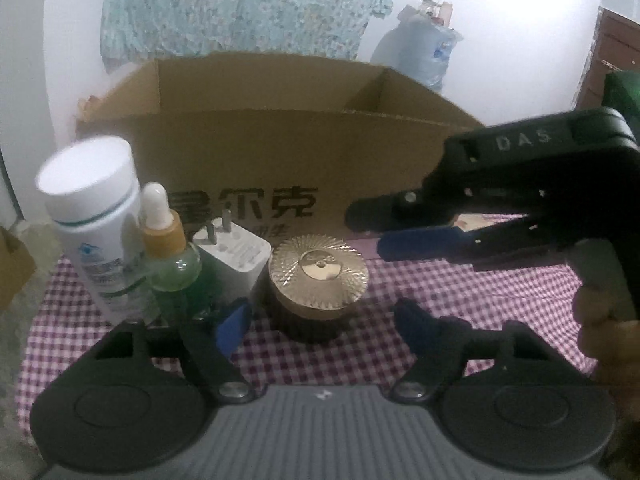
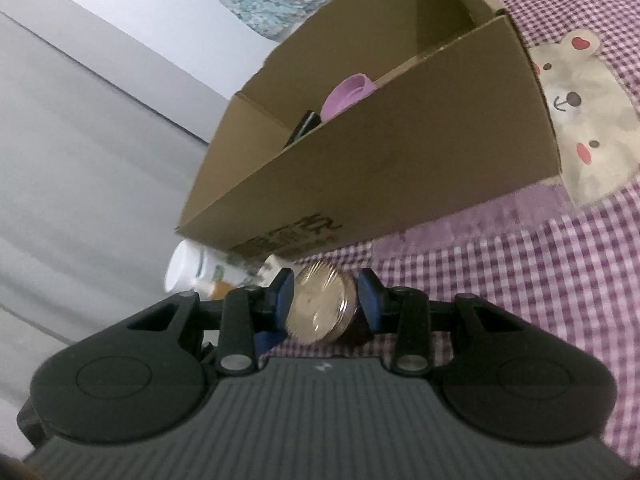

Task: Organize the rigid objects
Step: 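Move the right tool to the gold-lidded jar and close on it, then adjust the right tool's grip on the gold-lidded jar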

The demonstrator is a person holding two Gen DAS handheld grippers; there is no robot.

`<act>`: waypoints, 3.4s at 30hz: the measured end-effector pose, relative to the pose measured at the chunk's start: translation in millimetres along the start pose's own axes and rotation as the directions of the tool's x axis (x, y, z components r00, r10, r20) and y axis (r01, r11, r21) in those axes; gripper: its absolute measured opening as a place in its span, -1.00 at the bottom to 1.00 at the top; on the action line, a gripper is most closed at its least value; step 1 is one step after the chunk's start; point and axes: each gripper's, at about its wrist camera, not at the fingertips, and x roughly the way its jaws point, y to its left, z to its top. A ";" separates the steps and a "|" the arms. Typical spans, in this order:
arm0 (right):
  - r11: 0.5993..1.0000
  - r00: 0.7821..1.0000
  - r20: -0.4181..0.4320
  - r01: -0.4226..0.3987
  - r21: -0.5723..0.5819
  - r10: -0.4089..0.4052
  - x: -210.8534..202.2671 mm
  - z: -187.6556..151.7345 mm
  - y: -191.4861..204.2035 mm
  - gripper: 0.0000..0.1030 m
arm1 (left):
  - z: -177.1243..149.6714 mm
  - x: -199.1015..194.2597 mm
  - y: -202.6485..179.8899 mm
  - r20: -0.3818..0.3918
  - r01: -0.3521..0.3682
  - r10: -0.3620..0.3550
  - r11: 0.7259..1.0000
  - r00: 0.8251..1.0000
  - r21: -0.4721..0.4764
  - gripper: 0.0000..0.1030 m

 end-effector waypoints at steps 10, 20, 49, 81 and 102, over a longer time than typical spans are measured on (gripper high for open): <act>1.000 0.999 -0.052 0.003 -0.004 -0.003 31.9 3.2 -0.8 -0.29 | 2.9 13.3 1.3 -0.013 0.023 -0.023 1.000 1.000 -0.018 0.35; 0.999 0.998 -0.052 0.047 -0.007 -0.047 9.2 -10.8 -3.9 -0.18 | -1.2 5.9 -23.0 -0.032 0.073 -0.071 0.997 0.997 0.039 0.35; 0.995 0.996 -0.016 0.088 0.039 -0.087 -75.5 -44.5 -27.7 -0.19 | -28.0 -22.1 -78.6 -0.071 0.144 -0.132 0.965 0.989 0.218 0.52; 0.993 0.999 -0.007 0.047 0.113 -0.046 -50.7 -42.2 -41.5 -0.20 | -8.2 18.9 -83.5 -0.089 0.064 -0.045 0.971 0.995 0.230 0.13; 0.998 0.997 -0.041 0.063 0.012 -0.063 -50.7 -45.3 -31.9 -0.18 | -12.0 12.3 -91.1 -0.106 0.033 -0.008 0.970 0.994 0.239 0.11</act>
